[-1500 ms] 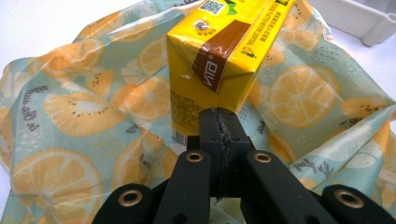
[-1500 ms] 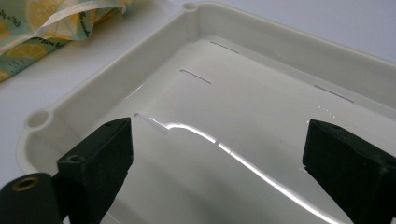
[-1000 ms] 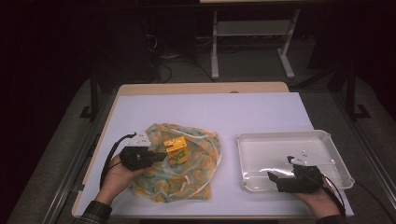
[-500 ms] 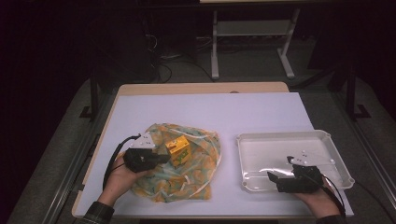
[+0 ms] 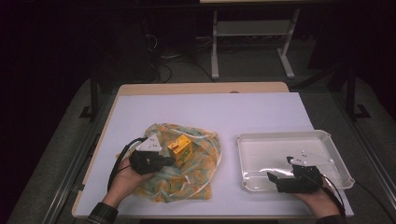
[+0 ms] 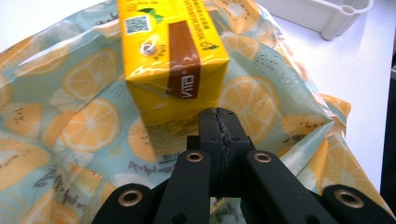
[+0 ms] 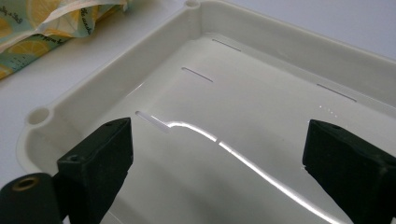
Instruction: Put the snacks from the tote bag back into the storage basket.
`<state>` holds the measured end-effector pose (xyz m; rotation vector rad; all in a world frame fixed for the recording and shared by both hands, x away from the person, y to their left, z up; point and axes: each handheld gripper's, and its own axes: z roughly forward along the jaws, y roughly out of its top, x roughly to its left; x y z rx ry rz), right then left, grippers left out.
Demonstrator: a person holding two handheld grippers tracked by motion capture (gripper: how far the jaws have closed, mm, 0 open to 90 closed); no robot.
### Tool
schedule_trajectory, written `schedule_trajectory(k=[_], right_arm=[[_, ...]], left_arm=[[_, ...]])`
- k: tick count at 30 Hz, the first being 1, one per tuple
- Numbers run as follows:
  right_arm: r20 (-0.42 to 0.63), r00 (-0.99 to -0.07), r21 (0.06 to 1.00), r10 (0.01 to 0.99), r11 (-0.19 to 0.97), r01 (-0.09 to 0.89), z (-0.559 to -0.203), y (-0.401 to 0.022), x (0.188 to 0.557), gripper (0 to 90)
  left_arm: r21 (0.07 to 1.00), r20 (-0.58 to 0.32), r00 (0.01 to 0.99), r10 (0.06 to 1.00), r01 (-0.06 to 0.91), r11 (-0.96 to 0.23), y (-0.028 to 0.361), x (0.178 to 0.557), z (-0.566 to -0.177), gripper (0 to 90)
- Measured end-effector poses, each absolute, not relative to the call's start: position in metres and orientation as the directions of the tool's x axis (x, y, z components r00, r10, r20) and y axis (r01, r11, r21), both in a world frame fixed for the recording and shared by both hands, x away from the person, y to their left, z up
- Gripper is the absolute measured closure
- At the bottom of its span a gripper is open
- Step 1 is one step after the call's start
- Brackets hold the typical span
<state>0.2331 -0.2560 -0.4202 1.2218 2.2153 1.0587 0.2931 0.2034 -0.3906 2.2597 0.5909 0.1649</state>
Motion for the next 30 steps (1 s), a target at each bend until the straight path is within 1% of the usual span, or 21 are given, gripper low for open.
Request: schedule_trajectory(k=[3, 7, 8, 9, 10, 11, 12, 13, 14, 15, 16, 19, 21, 26, 30], right_arm=[[0.018, -0.539, 0.773, 0.842, 0.330, 0.542, -0.420, -0.256, 0.233, 8.1], [0.017, -0.539, 0.773, 0.842, 0.331, 0.542, -0.420, -0.257, 0.232, 8.1], [0.015, -0.539, 0.773, 0.842, 0.333, 0.540, -0.420, -0.257, 0.232, 8.1], [0.017, -0.538, 0.774, 0.843, 0.330, 0.541, -0.420, -0.258, 0.232, 8.1], [0.017, -0.538, 0.774, 0.843, 0.330, 0.540, -0.420, -0.258, 0.232, 8.1], [0.017, -0.538, 0.774, 0.843, 0.330, 0.540, -0.420, -0.258, 0.232, 8.1], [0.016, -0.538, 0.775, 0.843, 0.330, 0.539, -0.420, -0.258, 0.232, 8.1], [0.015, -0.539, 0.774, 0.842, 0.331, 0.540, -0.419, -0.258, 0.232, 8.1], [0.015, -0.539, 0.774, 0.842, 0.332, 0.539, -0.419, -0.258, 0.232, 8.1], [0.016, -0.538, 0.774, 0.843, 0.330, 0.541, -0.419, -0.258, 0.232, 8.1], [0.017, -0.539, 0.774, 0.842, 0.330, 0.540, -0.419, -0.258, 0.232, 8.1], [0.015, -0.540, 0.773, 0.842, 0.333, 0.541, -0.420, -0.257, 0.232, 8.1], [0.016, -0.540, 0.772, 0.842, 0.333, 0.541, -0.420, -0.257, 0.232, 8.1], [0.016, -0.542, 0.773, 0.840, 0.333, 0.540, -0.420, -0.257, 0.233, 8.1], [0.018, -0.542, 0.772, 0.840, 0.333, 0.541, -0.421, -0.257, 0.233, 8.1]], left_arm=[[0.721, -0.070, 0.876, 0.478, 0.376, -0.583, 0.204, 0.292, -0.390, 88.7], [0.718, -0.079, 0.866, 0.493, 0.393, -0.575, 0.207, 0.291, -0.389, 80.8], [0.716, -0.087, 0.860, 0.503, 0.405, -0.569, 0.209, 0.290, -0.388, 80.8], [0.715, -0.087, 0.854, 0.512, 0.412, -0.566, 0.210, 0.290, -0.388, 73.0], [0.708, -0.081, 0.842, 0.534, 0.426, -0.563, 0.212, 0.288, -0.387, 71.9], [0.708, -0.081, 0.842, 0.534, 0.426, -0.563, 0.212, 0.288, -0.387, 69.9], [0.706, -0.084, 0.835, 0.544, 0.435, -0.559, 0.214, 0.288, -0.386, 69.9], [0.713, -0.086, 0.824, 0.559, 0.443, -0.543, 0.216, 0.287, -0.385, 63.8], [0.713, -0.085, 0.821, 0.565, 0.446, -0.541, 0.217, 0.286, -0.384, 61.5], [0.713, -0.085, 0.821, 0.565, 0.446, -0.541, 0.217, 0.286, -0.384, 58.0], [0.720, -0.082, 0.807, 0.585, 0.454, -0.525, 0.219, 0.285, -0.382, 53.8], [0.717, -0.066, 0.802, 0.594, 0.452, -0.531, 0.221, 0.286, -0.380, 45.1], [0.719, -0.061, 0.793, 0.606, 0.456, -0.524, 0.221, 0.287, -0.379, 37.5], [0.720, -0.075, 0.792, 0.606, 0.464, -0.517, 0.214, 0.290, -0.374, 31.0], [0.723, -0.076, 0.789, 0.609, 0.465, -0.511, 0.207, 0.293, -0.369, 27.8]])
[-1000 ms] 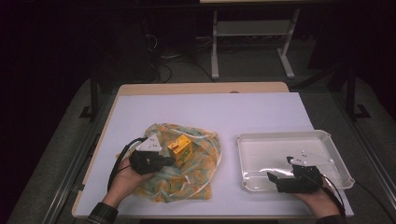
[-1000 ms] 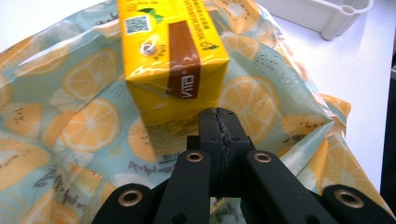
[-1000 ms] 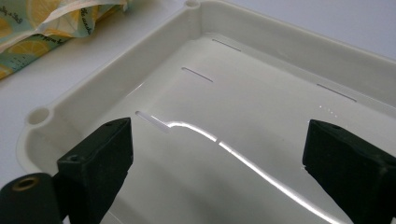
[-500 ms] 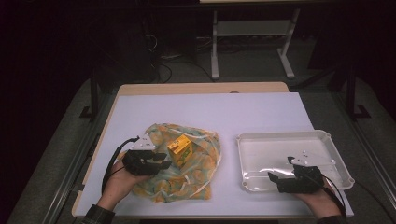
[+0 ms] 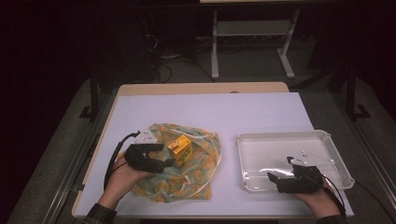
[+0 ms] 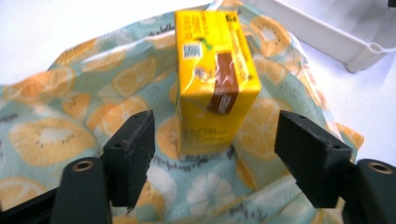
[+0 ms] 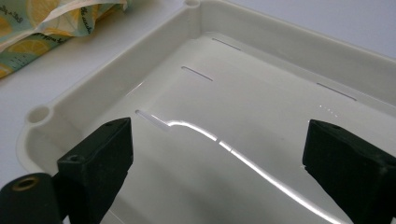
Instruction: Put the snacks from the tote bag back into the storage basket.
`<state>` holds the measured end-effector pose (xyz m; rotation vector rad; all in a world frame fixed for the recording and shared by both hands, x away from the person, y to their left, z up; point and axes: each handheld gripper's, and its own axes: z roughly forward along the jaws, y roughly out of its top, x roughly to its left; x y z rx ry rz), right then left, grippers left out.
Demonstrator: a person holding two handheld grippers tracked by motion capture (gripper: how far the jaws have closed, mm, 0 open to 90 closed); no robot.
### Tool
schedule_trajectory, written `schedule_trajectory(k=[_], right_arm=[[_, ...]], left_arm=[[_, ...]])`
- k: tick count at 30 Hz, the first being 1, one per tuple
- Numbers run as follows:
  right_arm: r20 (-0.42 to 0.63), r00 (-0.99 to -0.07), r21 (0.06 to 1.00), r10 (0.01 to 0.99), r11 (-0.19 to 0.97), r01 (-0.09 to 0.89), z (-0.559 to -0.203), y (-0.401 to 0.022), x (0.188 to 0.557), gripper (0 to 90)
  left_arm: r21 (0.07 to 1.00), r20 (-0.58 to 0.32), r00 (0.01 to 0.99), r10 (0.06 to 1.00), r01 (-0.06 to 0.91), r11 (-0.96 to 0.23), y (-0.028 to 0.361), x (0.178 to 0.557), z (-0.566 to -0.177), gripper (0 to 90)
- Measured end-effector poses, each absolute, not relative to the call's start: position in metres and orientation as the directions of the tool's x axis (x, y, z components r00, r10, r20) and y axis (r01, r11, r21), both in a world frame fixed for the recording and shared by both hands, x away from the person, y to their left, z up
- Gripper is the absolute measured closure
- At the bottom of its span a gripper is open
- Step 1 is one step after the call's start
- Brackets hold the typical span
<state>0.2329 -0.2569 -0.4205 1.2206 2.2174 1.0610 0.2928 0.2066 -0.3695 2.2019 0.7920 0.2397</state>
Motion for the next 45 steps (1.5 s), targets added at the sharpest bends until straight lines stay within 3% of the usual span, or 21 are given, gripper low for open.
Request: schedule_trajectory(k=[12, 25, 37, 45], right_arm=[[0.019, -0.541, 0.772, 0.841, 0.332, 0.543, -0.421, -0.258, 0.233, 8.1], [0.022, -0.537, 0.771, 0.843, 0.328, 0.546, -0.421, -0.258, 0.232, 8.1], [0.021, -0.538, 0.770, 0.843, 0.330, 0.546, -0.421, -0.258, 0.232, 8.1], [0.021, -0.537, 0.770, 0.843, 0.329, 0.546, -0.421, -0.258, 0.232, 8.1]], left_arm=[[0.707, -0.053, 0.776, 0.629, 0.474, -0.524, 0.185, 0.305, -0.371, 19.0], [0.706, -0.064, 0.775, 0.629, 0.481, -0.520, 0.170, 0.319, -0.373, 20.4], [0.658, -0.045, 0.775, 0.630, 0.498, -0.566, 0.157, 0.329, -0.377, 26.7], [0.629, -0.029, 0.775, 0.631, 0.505, -0.591, 0.155, 0.329, -0.376, 38.5]])
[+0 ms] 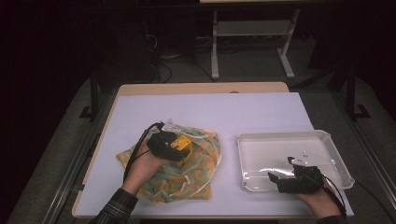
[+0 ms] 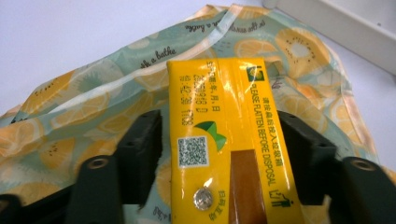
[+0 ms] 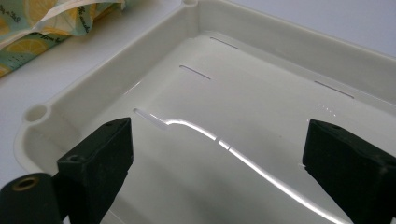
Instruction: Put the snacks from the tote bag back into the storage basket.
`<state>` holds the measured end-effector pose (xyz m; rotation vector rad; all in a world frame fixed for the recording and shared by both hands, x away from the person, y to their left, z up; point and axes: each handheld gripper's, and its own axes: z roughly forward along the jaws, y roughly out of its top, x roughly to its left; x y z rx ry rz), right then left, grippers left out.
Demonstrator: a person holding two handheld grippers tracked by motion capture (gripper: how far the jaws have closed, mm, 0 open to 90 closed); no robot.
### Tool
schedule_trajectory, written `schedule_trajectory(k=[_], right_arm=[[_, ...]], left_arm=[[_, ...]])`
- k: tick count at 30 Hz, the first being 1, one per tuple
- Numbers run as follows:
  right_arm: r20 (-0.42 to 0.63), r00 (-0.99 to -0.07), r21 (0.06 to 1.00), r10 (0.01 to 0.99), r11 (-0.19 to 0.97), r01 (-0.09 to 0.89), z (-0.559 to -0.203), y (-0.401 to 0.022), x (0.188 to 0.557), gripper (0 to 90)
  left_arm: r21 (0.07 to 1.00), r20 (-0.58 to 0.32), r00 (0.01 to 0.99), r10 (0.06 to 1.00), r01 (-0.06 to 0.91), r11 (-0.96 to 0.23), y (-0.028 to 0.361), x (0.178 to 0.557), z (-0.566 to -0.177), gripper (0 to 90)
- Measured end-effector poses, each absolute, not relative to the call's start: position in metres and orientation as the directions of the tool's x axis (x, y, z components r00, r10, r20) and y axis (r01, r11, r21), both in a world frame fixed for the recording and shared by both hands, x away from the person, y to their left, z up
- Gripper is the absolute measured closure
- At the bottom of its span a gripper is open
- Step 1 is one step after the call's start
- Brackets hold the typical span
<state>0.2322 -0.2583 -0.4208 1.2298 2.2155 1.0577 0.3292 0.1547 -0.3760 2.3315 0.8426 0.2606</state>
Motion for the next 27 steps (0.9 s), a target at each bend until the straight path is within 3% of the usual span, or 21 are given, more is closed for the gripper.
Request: schedule_trajectory(k=[9, 27], right_arm=[[0.021, -0.533, 0.768, 0.846, 0.328, 0.550, -0.4215, -0.2580, 0.2343, 8.1], [0.017, -0.535, 0.768, 0.845, 0.331, 0.548, -0.4221, -0.2603, 0.2301, 8.1]], left_arm=[[0.612, -0.019, 0.787, 0.617, 0.497, -0.615, 0.1539, 0.3298, -0.3768, 50.2], [0.599, -0.016, 0.780, 0.625, 0.509, -0.619, 0.1584, 0.3293, -0.3723, 52.6]])
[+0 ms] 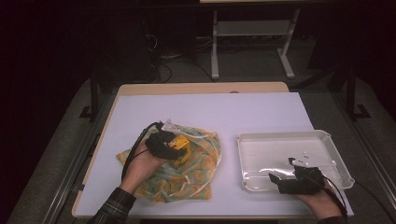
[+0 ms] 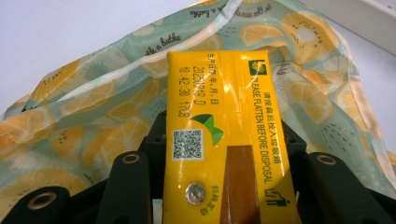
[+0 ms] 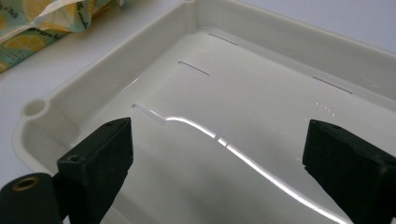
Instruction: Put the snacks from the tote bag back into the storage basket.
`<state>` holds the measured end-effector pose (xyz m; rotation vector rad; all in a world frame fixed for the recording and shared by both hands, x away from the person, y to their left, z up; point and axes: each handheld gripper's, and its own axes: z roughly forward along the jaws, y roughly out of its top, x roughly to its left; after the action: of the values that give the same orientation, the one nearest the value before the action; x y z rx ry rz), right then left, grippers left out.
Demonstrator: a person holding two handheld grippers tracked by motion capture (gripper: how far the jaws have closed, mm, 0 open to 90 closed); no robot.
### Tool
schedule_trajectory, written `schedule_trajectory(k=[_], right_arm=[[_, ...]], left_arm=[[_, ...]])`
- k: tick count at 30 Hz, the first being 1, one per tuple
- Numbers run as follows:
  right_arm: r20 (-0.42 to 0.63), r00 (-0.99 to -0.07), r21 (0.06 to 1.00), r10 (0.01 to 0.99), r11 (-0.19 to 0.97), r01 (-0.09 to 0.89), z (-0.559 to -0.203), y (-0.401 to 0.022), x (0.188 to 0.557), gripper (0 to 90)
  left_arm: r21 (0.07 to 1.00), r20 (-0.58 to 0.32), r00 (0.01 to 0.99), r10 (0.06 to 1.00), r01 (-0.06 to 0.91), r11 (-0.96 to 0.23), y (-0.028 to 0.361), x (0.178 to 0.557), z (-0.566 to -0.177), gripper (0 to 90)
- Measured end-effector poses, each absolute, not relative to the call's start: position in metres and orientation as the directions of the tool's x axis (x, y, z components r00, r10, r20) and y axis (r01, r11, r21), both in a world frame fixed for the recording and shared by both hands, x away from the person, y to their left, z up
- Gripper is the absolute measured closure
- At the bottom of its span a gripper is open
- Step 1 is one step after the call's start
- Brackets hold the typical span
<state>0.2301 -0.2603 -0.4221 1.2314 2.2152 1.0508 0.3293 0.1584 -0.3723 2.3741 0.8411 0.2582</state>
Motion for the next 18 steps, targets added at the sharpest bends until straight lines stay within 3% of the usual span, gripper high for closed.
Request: schedule_trajectory(k=[18], right_arm=[[0.014, -0.542, 0.776, 0.841, 0.333, 0.536, -0.420, -0.259, 0.229, 8.1]], left_arm=[[0.599, -0.035, 0.809, 0.587, 0.487, -0.636, 0.159, 0.332, -0.356, 53.0]])
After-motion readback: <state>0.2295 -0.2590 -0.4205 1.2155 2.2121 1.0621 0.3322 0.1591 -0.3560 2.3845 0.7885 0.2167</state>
